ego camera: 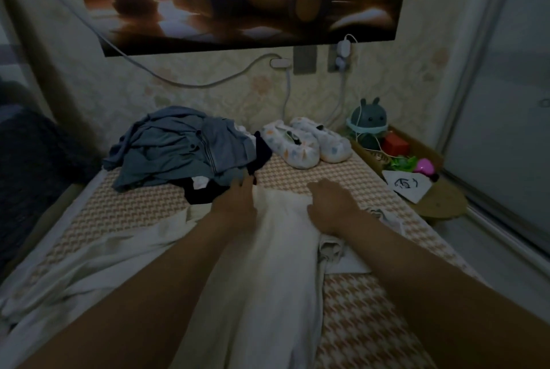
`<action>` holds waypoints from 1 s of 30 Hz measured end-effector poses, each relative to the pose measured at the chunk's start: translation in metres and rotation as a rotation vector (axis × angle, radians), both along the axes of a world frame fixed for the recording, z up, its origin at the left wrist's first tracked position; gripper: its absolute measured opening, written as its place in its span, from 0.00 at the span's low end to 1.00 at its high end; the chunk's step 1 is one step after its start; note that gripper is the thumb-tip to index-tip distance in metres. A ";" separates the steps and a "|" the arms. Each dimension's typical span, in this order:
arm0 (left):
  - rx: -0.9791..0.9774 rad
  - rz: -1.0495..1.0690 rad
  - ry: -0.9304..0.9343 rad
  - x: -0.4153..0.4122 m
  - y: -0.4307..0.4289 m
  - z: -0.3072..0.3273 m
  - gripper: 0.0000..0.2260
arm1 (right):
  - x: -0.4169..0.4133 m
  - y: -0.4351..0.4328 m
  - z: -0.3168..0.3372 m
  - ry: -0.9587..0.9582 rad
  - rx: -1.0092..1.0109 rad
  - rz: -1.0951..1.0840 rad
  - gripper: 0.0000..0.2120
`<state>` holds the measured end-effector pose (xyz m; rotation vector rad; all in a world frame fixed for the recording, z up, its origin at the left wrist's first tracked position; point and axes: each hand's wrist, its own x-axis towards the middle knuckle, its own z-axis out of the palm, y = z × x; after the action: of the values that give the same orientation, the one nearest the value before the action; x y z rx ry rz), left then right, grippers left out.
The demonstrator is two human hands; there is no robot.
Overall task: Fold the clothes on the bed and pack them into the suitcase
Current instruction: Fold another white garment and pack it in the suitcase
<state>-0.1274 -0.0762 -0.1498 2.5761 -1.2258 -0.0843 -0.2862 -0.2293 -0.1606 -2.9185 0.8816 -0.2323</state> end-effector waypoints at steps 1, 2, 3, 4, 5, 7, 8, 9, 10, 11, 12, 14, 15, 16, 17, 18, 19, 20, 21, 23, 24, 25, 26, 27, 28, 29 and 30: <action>0.068 0.054 0.003 0.003 0.006 -0.007 0.34 | 0.003 0.003 -0.004 0.026 0.072 0.035 0.29; 0.120 0.099 0.006 0.005 0.012 -0.011 0.32 | 0.006 0.005 -0.007 0.078 0.094 0.054 0.32; 0.167 0.133 -0.004 0.012 0.017 -0.018 0.30 | 0.007 0.007 -0.011 0.150 0.085 0.063 0.33; 0.176 0.146 -0.026 0.018 0.020 -0.022 0.25 | 0.008 0.007 -0.013 0.193 0.053 0.079 0.32; 0.121 0.134 -0.054 0.024 0.021 -0.024 0.19 | 0.011 0.005 -0.015 0.204 0.024 0.100 0.31; -0.125 0.101 -0.071 0.032 0.019 -0.024 0.10 | 0.017 0.004 -0.018 0.134 -0.137 0.158 0.22; -0.237 0.122 -0.085 0.034 0.014 -0.021 0.08 | 0.023 0.003 -0.018 0.019 -0.282 0.155 0.16; -0.328 0.132 -0.113 0.036 0.010 -0.017 0.07 | 0.027 0.000 -0.016 -0.057 -0.327 0.118 0.11; -0.389 0.121 -0.094 0.039 0.008 -0.012 0.05 | 0.029 0.000 -0.010 -0.113 -0.354 0.047 0.11; -0.414 0.096 0.015 0.042 0.008 -0.007 0.05 | 0.031 -0.001 -0.008 -0.147 -0.391 -0.018 0.11; -0.380 0.028 0.109 0.046 0.009 -0.005 0.10 | 0.032 -0.002 -0.006 -0.065 -0.404 -0.079 0.09; -0.209 -0.181 0.112 0.048 0.020 -0.001 0.22 | 0.035 -0.003 -0.004 0.079 -0.368 -0.201 0.10; -0.159 -0.199 0.065 0.049 0.026 0.001 0.23 | 0.036 0.000 -0.005 0.040 -0.337 -0.213 0.10; -0.164 -0.190 0.045 0.049 0.037 0.004 0.23 | 0.042 0.006 -0.006 0.005 -0.312 -0.160 0.07; -0.220 -0.188 0.019 0.053 0.051 0.006 0.22 | 0.050 0.015 -0.006 -0.051 -0.348 -0.084 0.06; -0.279 -0.161 -0.009 0.056 0.066 0.010 0.21 | 0.061 0.024 -0.006 -0.085 -0.336 0.011 0.06; -0.309 -0.109 -0.043 0.061 0.085 0.013 0.18 | 0.071 0.038 0.001 -0.127 -0.343 0.083 0.07; -0.309 -0.046 -0.074 0.066 0.106 0.017 0.15 | 0.081 0.059 0.011 -0.122 -0.290 0.169 0.11; -0.276 0.010 -0.109 0.072 0.128 0.020 0.13 | 0.091 0.079 0.018 -0.161 -0.242 0.243 0.14; -0.115 0.112 -0.151 0.077 0.176 0.028 0.12 | 0.113 0.116 0.022 -0.199 -0.052 0.380 0.17; -0.026 0.162 -0.139 0.078 0.195 0.031 0.13 | 0.122 0.130 0.022 -0.180 0.105 0.426 0.18; 0.072 0.212 -0.122 0.078 0.212 0.032 0.15 | 0.130 0.143 0.020 -0.163 0.214 0.484 0.19; 0.179 0.254 -0.099 0.079 0.232 0.034 0.17 | 0.140 0.158 0.015 -0.182 0.254 0.527 0.20; 0.286 0.285 -0.070 0.081 0.248 0.032 0.19 | 0.148 0.171 0.011 -0.202 0.257 0.545 0.21; 0.362 0.316 -0.025 0.082 0.262 0.029 0.22 | 0.153 0.183 0.008 -0.206 0.225 0.550 0.22; 0.410 0.335 0.018 0.083 0.273 0.026 0.22 | 0.156 0.195 0.005 -0.182 0.182 0.548 0.24; 0.425 0.354 0.035 0.082 0.281 0.024 0.21 | 0.160 0.204 0.000 -0.151 0.138 0.545 0.25</action>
<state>-0.0456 0.2046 -0.1257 3.0993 -0.7857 -0.3463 -0.1267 -0.0252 -0.1602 -2.8272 0.0621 -0.3248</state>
